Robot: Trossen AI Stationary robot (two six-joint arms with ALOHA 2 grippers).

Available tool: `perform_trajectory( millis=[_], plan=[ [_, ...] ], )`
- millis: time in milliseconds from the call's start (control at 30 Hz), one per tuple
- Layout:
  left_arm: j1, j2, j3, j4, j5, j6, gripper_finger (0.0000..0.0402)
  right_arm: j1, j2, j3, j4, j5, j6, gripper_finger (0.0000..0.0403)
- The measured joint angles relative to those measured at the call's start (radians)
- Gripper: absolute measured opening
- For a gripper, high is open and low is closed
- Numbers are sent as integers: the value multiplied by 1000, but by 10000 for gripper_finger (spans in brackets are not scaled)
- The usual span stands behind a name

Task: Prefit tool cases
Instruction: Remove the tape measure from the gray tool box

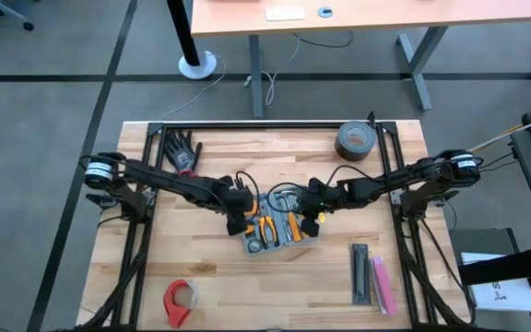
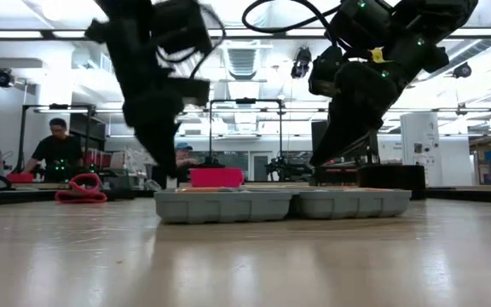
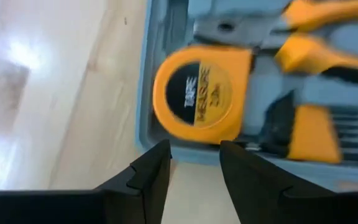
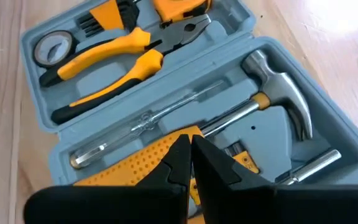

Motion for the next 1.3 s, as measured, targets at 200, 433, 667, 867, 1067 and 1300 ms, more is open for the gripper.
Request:
perform_trajectory(
  millis=[200,433,667,867,1067,1300],
  plan=[
    [0,-18,43,-9,28,-45,151,0,-2,0,0,-52,36,0],
    [0,-3,45,1,59,-103,149,-5,-2,36,-140,-72,65,0],
    [0,7,45,44,59,-113,172,-12,-1,113,-187,-70,65,0],
    [-6,6,45,42,86,-105,202,-65,-1,124,-231,-42,71,0],
    [-8,7,45,43,88,-101,218,-144,-1,125,-275,-42,122,0],
    [-8,7,45,44,87,-95,220,-169,0,125,-266,-44,188,0]
  ],
)
